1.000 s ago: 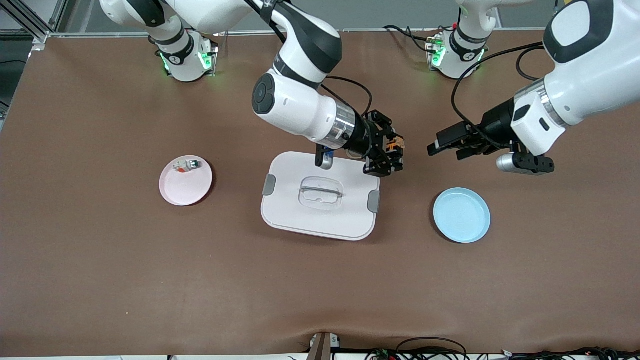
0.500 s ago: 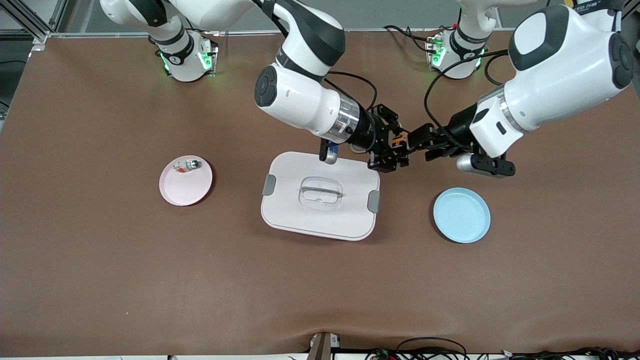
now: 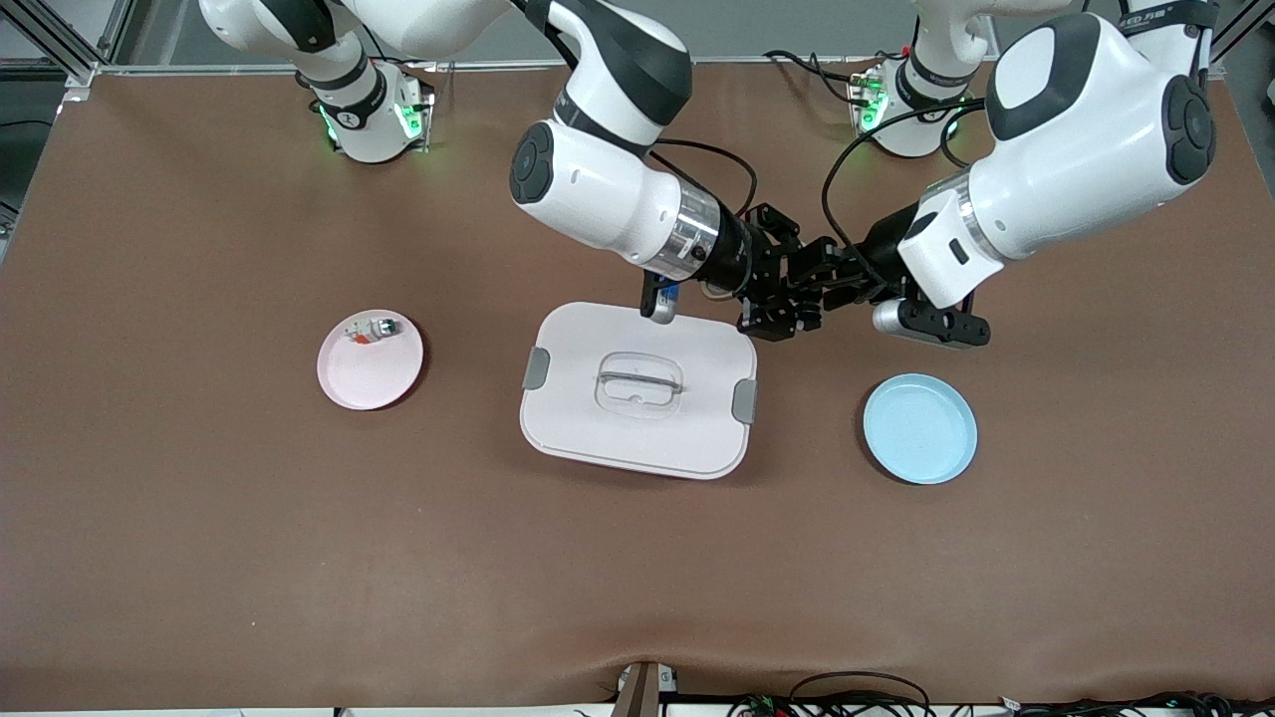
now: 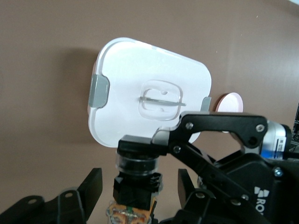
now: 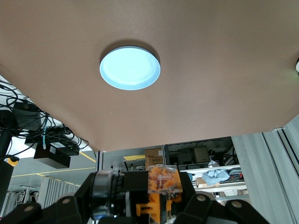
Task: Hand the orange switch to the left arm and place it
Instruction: 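Carry the switch over the white box toward the left gripper, then close the left gripper on the switch held by the right gripper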
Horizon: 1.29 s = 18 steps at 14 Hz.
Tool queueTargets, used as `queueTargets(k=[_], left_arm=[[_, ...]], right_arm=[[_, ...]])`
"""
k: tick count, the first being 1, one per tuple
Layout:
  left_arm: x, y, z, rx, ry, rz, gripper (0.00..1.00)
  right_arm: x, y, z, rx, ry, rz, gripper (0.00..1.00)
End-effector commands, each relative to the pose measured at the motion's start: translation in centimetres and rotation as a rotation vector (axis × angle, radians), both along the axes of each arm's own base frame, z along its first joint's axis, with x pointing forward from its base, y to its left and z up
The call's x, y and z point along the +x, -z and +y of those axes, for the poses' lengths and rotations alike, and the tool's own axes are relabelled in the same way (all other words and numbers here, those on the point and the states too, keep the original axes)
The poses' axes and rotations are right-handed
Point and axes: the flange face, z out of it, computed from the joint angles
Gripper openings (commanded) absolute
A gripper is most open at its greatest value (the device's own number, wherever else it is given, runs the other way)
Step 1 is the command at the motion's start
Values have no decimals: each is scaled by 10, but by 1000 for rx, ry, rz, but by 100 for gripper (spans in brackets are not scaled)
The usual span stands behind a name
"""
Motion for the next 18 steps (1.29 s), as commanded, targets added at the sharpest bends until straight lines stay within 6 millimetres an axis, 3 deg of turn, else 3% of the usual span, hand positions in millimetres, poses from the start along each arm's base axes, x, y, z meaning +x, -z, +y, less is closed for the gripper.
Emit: queueTargets(k=[1,4,6,8,11,12,13,14,18], left_arm=[[-5,-3,4,9,12,22,66],[-7,-3,8,17,29,35,57],[-7,-5,8,17,32,36,32],[-8,-6,8,17,30,38,0],[-7,-6,9,16,27,36,0],[-6,-6,10,16,26,36,0],[-6,-6,11,17,25,37,0],[-6,-6,11,17,25,37,0],[-6,-6,13,17,24,38,0]], right_arm=[[0,-4,6,29,12,7,0],[1,-4,6,28,10,0,0],[-2,-4,8,28,5,-1,0],[-1,-4,8,27,7,0,0],[-1,-4,8,27,6,-2,0],[-2,-4,9,26,1,-4,7],[-2,-3,8,20,-4,-15,82],[-5,-3,11,18,-24,-34,100],[-1,-4,5,-11,-89,-85,100]])
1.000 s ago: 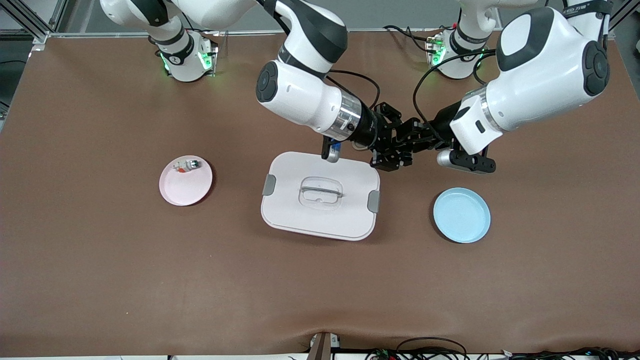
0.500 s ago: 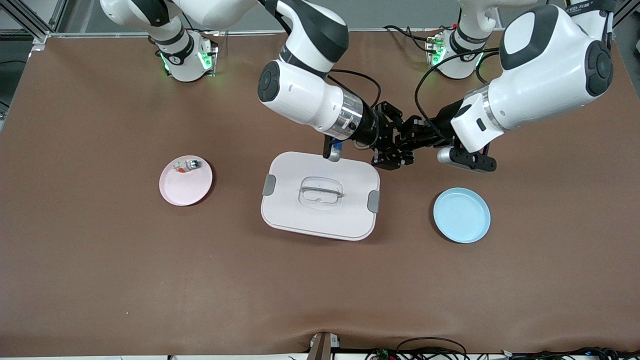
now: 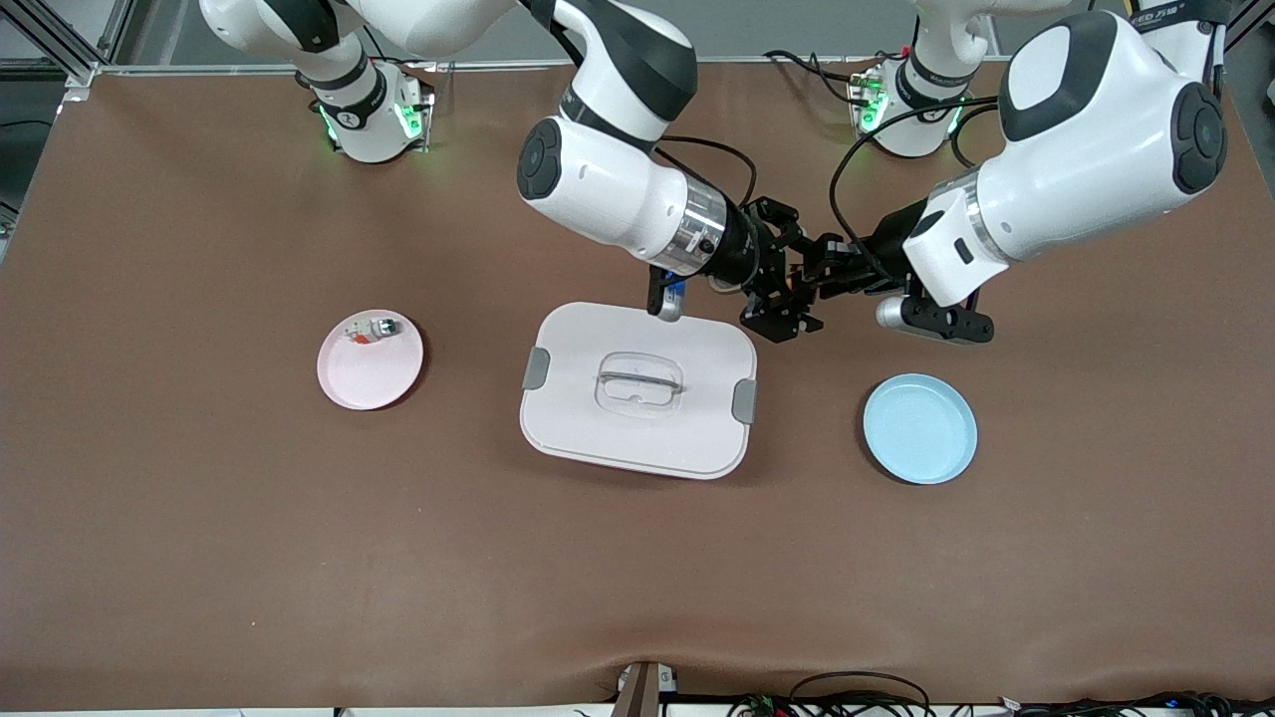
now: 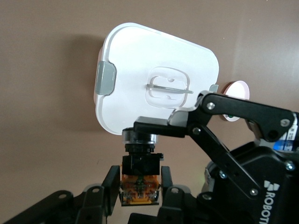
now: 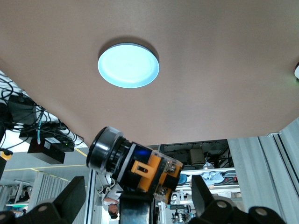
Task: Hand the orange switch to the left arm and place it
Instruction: 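Close the left gripper on the switch held by the right gripper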
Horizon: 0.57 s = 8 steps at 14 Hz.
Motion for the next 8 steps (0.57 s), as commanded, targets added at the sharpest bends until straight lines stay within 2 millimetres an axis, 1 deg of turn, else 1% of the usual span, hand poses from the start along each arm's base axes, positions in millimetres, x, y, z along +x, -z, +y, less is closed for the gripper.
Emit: queueTargets(k=[1,3,5,8], left_arm=[[-3,-6,3,5,-4,4,0],[-2,-6,4,5,-5,4,0],[-2,-7,3,5,-5,4,0],[-2,-9,6,4,-9,-2,0]], right_arm=[[6,0,-5,-22,-70,-36,100],[9,-1,-10,-34,-98,-40,100],[16,2,-18,-49,-119,-32,100],[23,8,-31,-80,-196,-44,100]])
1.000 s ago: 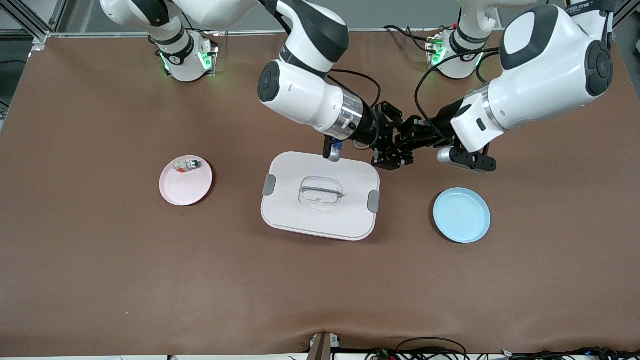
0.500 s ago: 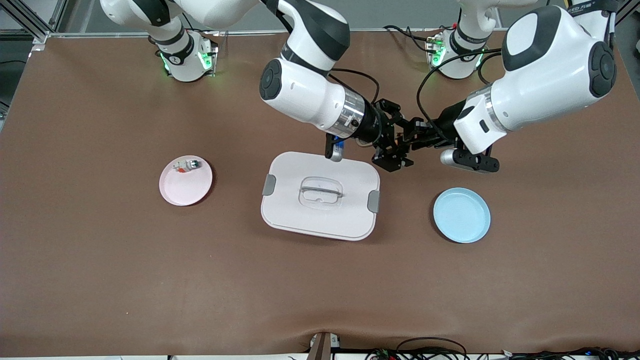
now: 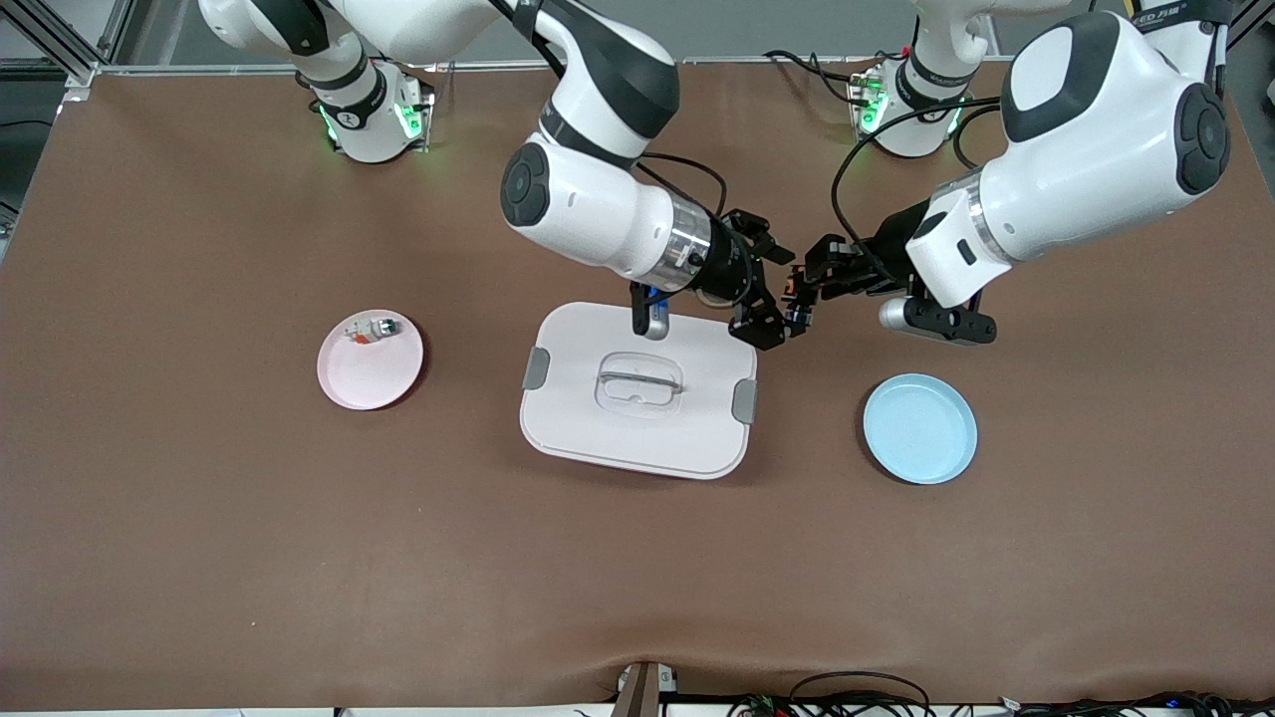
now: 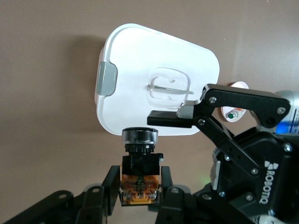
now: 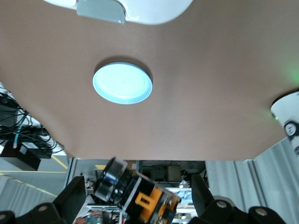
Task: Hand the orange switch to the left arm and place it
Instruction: 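Close the left gripper on the switch held by the right gripper, then open the right gripper and withdraw while the left gripper carries the switch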
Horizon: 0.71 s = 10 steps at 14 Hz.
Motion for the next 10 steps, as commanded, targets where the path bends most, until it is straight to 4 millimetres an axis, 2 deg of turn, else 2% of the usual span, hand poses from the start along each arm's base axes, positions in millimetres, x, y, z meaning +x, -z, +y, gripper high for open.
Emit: queueTargets(k=[1,5,8,10], left_arm=[[-3,-10,5,18,-2,-11,0],[-2,-11,15,145,35,-61,0],[1,-7,25,264,134,-134,0],[9,2,45,331,255,-188,0]], right_arm=[[11,0,-15,-19,-81,-11,100],[24,-1,-51,-72,-241,-30,100],[25,15,-70,-196,-431,-103,100],[25,27,-85,-269,-614,-181,100]])
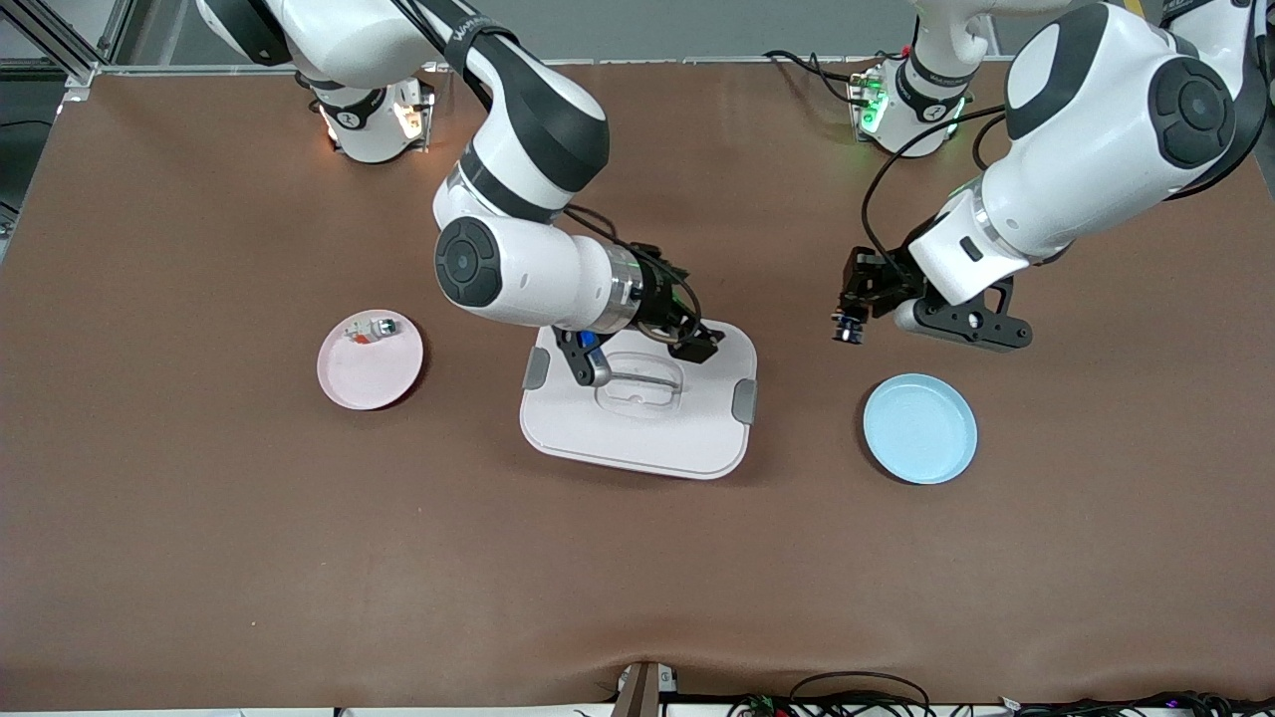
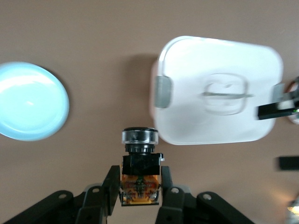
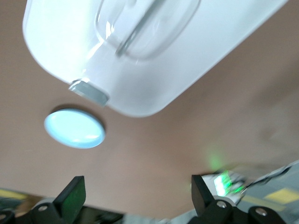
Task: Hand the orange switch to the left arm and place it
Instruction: 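Open the right gripper and withdraw while the left gripper carries the switch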
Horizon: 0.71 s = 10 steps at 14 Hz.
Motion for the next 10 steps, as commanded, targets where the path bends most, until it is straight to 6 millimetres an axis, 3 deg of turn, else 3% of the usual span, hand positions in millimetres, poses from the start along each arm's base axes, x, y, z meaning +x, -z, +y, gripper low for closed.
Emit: queueTargets(k=[1,5,8,10], left_arm=[[6,4,26,88,159,-45,0],[18,33,62,170,432,-58,0],[40,70,101,145,653,-61,0],[50,87,115,124,773,-75,0]], right_arm=[[0,5,-18,-69,-240,-106,100],[24,18,-71,-117,-492,-180,100],[45,28,-117,-168,-726,-251,100],[56,34,-146,-204,-871,-276,100]])
